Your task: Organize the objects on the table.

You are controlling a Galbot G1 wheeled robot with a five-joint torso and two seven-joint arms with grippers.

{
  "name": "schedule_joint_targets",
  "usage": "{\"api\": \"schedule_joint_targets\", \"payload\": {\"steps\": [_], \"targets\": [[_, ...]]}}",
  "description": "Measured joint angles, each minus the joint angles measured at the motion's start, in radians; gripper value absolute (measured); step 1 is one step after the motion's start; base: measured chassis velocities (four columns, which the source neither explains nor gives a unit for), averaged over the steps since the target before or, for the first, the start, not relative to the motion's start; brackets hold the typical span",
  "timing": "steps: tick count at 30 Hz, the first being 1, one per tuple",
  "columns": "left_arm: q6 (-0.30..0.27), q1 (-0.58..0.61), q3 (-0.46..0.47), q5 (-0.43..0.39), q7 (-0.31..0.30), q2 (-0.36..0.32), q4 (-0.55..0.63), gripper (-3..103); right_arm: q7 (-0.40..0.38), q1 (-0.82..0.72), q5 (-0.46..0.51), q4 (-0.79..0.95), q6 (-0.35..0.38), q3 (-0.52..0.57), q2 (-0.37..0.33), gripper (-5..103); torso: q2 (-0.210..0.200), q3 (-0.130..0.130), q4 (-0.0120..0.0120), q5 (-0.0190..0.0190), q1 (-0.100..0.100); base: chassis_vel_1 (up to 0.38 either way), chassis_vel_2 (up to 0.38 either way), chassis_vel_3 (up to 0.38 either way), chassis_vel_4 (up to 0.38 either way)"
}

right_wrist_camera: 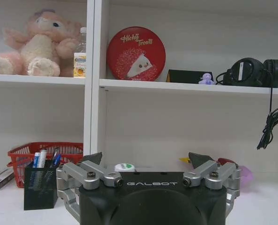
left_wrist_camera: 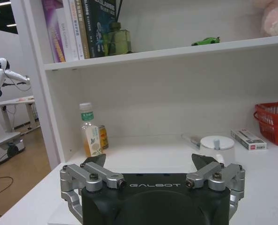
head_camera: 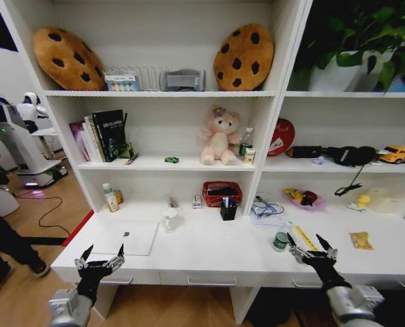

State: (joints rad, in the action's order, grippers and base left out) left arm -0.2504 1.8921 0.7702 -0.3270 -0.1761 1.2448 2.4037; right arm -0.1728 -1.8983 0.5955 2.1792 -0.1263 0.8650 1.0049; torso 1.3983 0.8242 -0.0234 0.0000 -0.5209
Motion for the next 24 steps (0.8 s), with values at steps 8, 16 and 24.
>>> {"api": "schedule_joint_targets", "payload": {"steps": [8, 16, 24], "targets": [[0.0, 0.0, 0.0, 0.0, 0.0, 0.0, 0.0, 100, 0.059, 0.056, 0.053, -0.019, 0.008, -0.049, -0.027, 100, 0.0, 0.0, 0.0003, 0.0002, 0.0, -0.16, -0.152, 0.163, 0.143], [0.0, 0.0, 0.0, 0.0, 0.0, 0.0, 0.0, 100, 0.009, 0.253, 0.058, -0.086, 0.183, -0.199, -0.089, 100, 0.0, 0.0, 0.0004, -0.0002, 0.0, 0.031, 0.026, -0.035, -0.028], [0.0, 0.0, 0.0, 0.0, 0.0, 0.0, 0.0, 100, -0.08, 0.433, 0.1, -0.182, 0.274, -0.303, -0.123, 100, 0.0, 0.0, 0.0001, 0.0001, 0.0, 0.015, 0.015, -0.003, -0.01]]}}
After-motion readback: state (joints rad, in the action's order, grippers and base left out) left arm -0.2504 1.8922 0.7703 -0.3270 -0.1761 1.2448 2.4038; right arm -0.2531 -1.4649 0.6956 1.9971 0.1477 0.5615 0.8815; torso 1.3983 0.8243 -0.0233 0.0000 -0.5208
